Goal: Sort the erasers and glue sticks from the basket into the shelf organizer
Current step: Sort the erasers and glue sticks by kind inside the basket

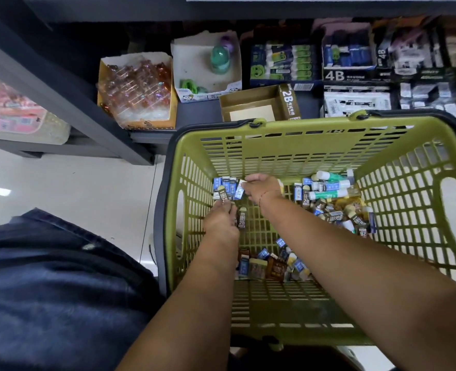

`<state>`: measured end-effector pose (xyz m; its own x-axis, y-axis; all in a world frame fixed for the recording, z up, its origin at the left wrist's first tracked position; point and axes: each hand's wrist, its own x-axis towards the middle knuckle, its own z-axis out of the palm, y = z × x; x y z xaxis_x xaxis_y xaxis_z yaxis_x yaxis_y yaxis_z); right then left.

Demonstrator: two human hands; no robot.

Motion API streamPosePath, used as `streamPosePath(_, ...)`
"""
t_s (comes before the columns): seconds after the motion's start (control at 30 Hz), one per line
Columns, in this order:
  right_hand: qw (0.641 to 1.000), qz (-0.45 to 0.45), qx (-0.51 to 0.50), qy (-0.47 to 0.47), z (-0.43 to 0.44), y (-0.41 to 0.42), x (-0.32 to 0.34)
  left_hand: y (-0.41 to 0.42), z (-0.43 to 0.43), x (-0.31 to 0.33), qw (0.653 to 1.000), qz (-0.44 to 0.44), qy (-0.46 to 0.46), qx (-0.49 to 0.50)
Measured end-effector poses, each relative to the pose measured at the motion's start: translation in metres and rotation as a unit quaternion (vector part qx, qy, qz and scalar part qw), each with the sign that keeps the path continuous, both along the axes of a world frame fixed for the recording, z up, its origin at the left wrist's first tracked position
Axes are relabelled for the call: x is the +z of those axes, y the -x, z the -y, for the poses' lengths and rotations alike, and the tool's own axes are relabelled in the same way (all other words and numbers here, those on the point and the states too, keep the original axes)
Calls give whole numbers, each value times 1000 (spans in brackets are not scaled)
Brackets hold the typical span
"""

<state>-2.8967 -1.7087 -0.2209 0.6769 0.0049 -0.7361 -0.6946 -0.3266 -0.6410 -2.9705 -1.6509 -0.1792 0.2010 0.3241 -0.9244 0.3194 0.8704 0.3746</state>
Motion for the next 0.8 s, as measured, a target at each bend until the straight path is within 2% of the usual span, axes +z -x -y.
streamPosePath(0.07, 1000, 1, -5, 0, -8, 1, -3, 0, -3, -7, 999, -14, -33, 4)
streamPosePath(0.17, 1000, -12, -27, 3, -16, 0, -3, -1, -3, -4, 997, 9, -3, 70)
streamPosePath(0.23, 999, -25, -44, -1, -15, -1, 0, 0, -2, -8, 999, -1, 0, 53)
streamPosePath(0.37, 991, -70, -81, -77, -7, -5, 6, 6, 0, -12, 998, -58, -34, 19)
streamPosePath(0.47, 987, -75, -81, -113, 0, -4, 11, 13, 3, -15, 998, -59, -36, 5)
streamPosePath(0.67, 997, -39, 43, -47, 20, 7, 17, 19, 8, -15, 995, -55, -53, -66)
streamPosePath(0.73, 992, -56, 114, -24, 28, 19, 17, 22, 9, -15, 992, -44, -55, -106)
streamPosePath(0.8, 986, -90, 137, -25, 36, 30, 12, 24, 13, -14, 987, -31, -67, -143)
